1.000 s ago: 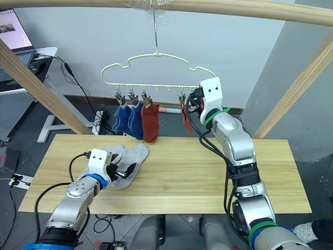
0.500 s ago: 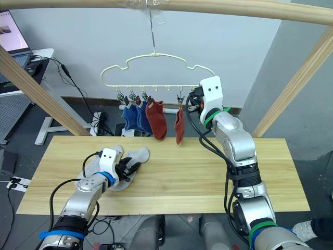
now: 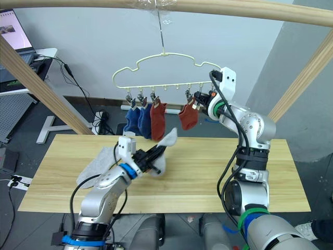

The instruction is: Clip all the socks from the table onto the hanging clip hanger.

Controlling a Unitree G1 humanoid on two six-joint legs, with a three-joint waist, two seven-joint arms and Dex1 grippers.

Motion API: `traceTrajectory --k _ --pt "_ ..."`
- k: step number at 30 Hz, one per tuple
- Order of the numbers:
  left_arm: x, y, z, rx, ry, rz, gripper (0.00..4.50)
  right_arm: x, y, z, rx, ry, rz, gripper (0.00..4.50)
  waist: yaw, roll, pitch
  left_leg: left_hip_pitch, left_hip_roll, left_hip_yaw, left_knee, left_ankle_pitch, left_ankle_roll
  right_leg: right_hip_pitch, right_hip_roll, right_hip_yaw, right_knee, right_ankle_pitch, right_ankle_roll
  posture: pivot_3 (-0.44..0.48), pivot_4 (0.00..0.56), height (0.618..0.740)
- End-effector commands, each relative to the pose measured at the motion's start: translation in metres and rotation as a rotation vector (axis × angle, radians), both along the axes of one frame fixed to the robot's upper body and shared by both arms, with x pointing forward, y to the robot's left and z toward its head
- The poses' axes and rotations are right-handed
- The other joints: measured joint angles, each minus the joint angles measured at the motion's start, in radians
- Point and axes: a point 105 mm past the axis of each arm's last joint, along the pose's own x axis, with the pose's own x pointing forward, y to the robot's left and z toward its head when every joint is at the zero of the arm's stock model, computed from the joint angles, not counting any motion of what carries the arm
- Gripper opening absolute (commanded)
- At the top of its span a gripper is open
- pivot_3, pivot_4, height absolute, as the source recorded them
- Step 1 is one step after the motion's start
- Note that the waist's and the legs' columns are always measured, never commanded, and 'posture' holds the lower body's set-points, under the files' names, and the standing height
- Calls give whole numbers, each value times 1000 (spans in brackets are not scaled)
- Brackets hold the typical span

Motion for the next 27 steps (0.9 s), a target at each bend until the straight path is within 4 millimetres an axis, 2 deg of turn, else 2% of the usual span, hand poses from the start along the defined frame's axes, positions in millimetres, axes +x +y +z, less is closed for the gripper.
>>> traceTrajectory --k 1,6,16,25,26,27 --pt "-1 -22 27 -67 -64 -33 11 -2 -6 1 51 66 -6 110 0 0 0 0 0 0 0 0 0 0 0 0 0 0 0 -52 201 740" --pt "7 -38 31 -81 -76 -32 11 -6 -4 4 94 108 3 110 0 0 -1 0 0 0 0 0 0 0 0 0 0 0 0 -65 204 740" --pt "22 -38 40 -76 -125 -15 11 -11 -3 4 116 143 11 110 -3 0 -1 -1 0 0 0 0 1 0 0 0 0 0 0 -82 210 740" --pt "22 -38 44 -78 -154 -19 11 -13 -5 2 111 153 17 110 -3 1 -1 -2 0 -1 0 0 1 0 0 -1 0 0 0 -83 215 740" --pt "22 -38 44 -77 -154 -22 0 -13 -4 3 125 148 25 830 -3 1 -1 -2 0 -1 1 0 1 0 0 -1 0 0 0 -84 216 740" --pt "21 -39 43 -75 -153 -26 0 -14 -3 6 140 142 40 1043 -3 0 -1 -2 0 -1 1 0 1 0 0 -1 0 0 0 -84 216 740"
